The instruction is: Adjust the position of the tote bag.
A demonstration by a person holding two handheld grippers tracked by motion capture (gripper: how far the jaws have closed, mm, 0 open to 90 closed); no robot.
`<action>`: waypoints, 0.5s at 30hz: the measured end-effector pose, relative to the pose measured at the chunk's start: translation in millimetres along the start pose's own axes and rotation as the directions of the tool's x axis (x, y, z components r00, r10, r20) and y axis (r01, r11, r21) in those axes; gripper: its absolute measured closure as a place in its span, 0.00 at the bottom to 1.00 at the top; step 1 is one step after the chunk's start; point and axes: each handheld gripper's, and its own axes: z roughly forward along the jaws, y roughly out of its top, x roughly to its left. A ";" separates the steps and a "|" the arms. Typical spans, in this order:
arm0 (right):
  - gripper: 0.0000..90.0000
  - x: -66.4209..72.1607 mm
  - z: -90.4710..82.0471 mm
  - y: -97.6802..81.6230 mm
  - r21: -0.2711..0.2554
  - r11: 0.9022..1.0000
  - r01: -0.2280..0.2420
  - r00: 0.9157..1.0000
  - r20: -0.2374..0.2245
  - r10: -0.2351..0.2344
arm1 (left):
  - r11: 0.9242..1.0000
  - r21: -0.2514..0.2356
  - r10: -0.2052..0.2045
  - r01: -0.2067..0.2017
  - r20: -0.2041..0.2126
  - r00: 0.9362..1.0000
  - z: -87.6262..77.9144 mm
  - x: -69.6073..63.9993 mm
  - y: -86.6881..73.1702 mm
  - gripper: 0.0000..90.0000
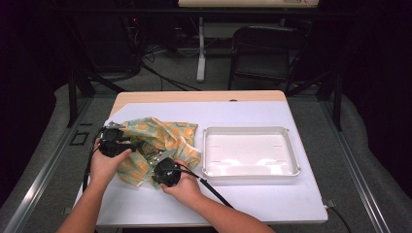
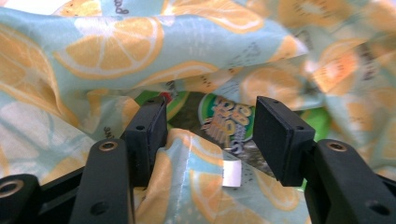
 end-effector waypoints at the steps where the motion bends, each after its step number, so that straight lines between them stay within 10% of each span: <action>1: 0.99 -0.1 0.1 0.0 0.001 1.000 -0.001 1.000 0.000 0.001 | 1.000 -0.011 0.002 -0.002 0.009 1.000 -2.7 -1.5 0.4 0.49; 11: 0.99 0.3 1.7 -0.7 -0.003 1.000 -0.010 1.000 0.001 0.010 | 0.994 -0.050 -0.091 0.095 0.083 0.992 -11.1 16.2 4.9 0.52; 15: 0.99 -0.4 1.9 -0.9 -0.005 1.000 -0.015 1.000 -0.002 0.015 | 0.997 -0.047 -0.062 0.067 0.110 0.992 -15.6 5.1 4.8 0.54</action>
